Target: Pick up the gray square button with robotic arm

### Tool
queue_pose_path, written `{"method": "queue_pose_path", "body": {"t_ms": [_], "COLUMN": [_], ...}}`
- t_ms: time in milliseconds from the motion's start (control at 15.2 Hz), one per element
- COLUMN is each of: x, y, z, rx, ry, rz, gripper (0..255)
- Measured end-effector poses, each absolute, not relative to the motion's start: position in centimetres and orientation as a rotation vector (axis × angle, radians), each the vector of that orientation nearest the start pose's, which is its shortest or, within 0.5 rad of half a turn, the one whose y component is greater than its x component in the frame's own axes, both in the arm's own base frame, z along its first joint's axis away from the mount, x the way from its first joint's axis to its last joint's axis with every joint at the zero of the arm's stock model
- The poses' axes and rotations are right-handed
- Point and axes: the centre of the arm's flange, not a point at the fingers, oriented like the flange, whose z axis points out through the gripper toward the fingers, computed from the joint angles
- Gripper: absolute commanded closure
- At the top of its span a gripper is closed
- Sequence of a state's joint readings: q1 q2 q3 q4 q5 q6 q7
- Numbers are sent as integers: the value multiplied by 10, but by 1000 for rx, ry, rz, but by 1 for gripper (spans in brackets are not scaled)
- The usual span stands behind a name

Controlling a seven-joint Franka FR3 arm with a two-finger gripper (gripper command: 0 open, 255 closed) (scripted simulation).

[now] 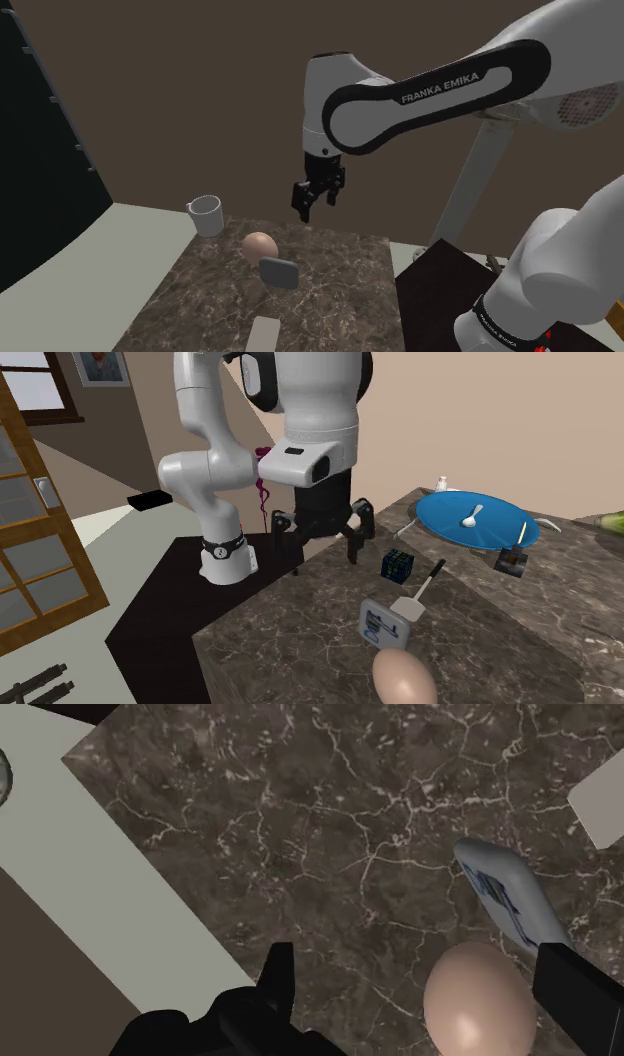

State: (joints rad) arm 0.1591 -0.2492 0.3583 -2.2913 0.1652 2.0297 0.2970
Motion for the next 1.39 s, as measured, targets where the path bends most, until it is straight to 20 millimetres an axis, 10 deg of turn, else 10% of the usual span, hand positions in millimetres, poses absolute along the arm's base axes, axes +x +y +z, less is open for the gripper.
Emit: {"method": "queue_pose_path", "body": {"t_ms": [792, 1320, 1386], "x": [438, 439, 438], "y": [376, 383, 384], "z": [378, 336, 334], "rx": [-3060, -3057, -3057], "ry": [-429, -440, -440], "rz": [3, -1, -1], "gripper": [0, 0, 255]}}
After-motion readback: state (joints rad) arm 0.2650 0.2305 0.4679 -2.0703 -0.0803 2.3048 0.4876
